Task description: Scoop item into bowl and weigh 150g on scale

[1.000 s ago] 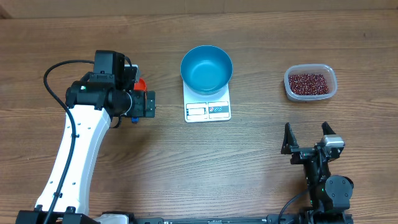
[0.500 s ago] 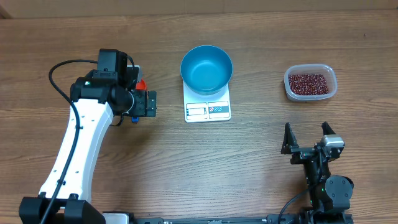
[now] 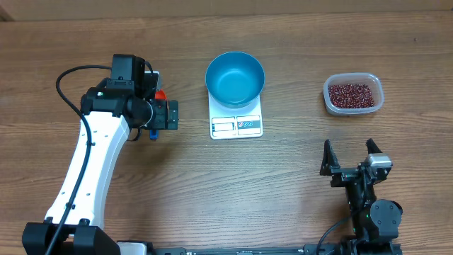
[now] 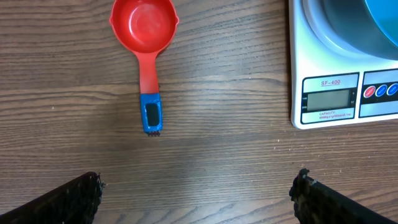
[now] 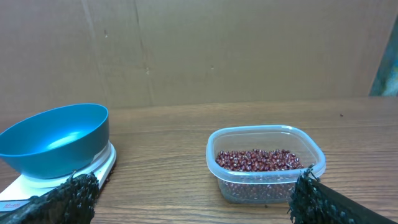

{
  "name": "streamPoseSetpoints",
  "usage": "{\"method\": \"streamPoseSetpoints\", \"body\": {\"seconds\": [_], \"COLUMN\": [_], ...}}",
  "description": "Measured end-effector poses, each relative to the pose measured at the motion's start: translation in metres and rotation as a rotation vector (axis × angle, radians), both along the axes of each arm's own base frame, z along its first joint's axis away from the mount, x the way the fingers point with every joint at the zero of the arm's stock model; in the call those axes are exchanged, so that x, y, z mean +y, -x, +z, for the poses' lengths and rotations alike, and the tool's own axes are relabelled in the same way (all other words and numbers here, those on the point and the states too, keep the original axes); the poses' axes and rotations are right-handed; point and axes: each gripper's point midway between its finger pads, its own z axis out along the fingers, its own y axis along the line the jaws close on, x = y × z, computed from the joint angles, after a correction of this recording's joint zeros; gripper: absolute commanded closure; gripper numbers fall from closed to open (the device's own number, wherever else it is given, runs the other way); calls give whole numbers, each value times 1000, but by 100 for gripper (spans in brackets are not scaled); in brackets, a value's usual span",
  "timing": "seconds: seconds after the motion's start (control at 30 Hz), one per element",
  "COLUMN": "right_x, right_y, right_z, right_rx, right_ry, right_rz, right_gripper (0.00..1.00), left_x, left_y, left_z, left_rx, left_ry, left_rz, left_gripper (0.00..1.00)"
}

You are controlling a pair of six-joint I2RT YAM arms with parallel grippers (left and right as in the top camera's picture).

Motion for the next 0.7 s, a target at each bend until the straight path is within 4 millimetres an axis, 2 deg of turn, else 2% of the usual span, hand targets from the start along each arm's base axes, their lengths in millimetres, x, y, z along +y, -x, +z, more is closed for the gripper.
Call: {"method": "streamPoseSetpoints", "body": {"seconds": [0.7], "right_x": [0], "right_y": [0], "right_z": [0], "right_rx": [0], "right_ry": [0], "right_rz": [0], "right_gripper": [0], "left_x": [-5], "left_y": [-14], "left_z": [6], "left_rx": [-67], "left_ry": [1], "left_rz": [-69], "left_gripper": [0]}}
